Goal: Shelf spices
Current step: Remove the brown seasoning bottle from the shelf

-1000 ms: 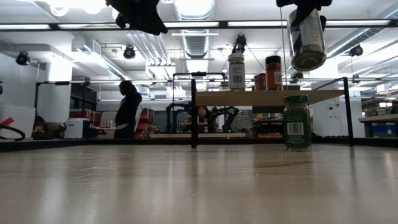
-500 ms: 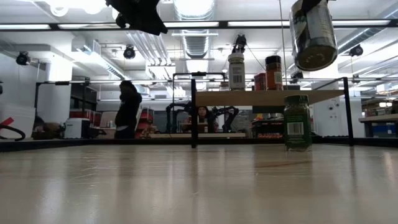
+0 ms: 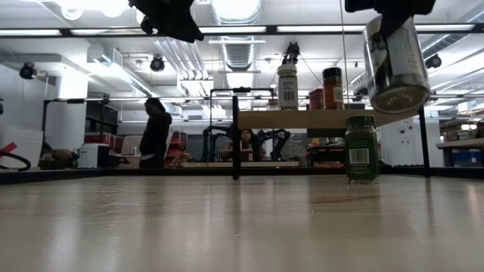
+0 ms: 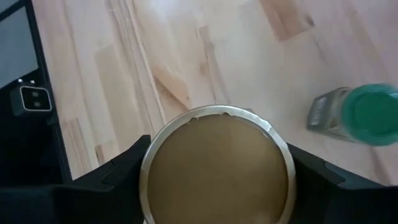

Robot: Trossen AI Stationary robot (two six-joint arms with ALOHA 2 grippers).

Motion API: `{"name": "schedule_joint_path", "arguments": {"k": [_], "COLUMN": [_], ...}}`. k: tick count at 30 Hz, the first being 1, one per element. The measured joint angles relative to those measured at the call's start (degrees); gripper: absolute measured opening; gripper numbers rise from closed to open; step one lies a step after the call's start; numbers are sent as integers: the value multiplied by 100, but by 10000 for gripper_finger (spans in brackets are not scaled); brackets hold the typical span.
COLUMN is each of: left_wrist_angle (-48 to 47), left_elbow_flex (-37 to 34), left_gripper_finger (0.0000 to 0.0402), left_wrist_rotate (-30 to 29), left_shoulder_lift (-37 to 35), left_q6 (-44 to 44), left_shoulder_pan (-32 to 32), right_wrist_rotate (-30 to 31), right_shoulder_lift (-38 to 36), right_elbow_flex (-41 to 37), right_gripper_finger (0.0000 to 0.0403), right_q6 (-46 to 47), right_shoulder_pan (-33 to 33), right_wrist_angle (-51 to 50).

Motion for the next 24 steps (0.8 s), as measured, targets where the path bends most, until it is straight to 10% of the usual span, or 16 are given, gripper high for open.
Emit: {"name": "schedule_joint_path", "arguments": {"k": [24], "left_wrist_angle": [0], "left_elbow_flex": [0], "left_gripper_finger": [181], "left_wrist_rotate": [2], "left_shoulder_lift": [0], "left_q6": [-25], "left_shoulder_pan": [0], "right_wrist_rotate": [147], "right_shoulder_lift": [624], "right_elbow_flex": [-1018], "right_gripper_finger": [256], "right_q6": [-11], "right_shoulder_pan": [808], "right_wrist_angle": [1386]}}
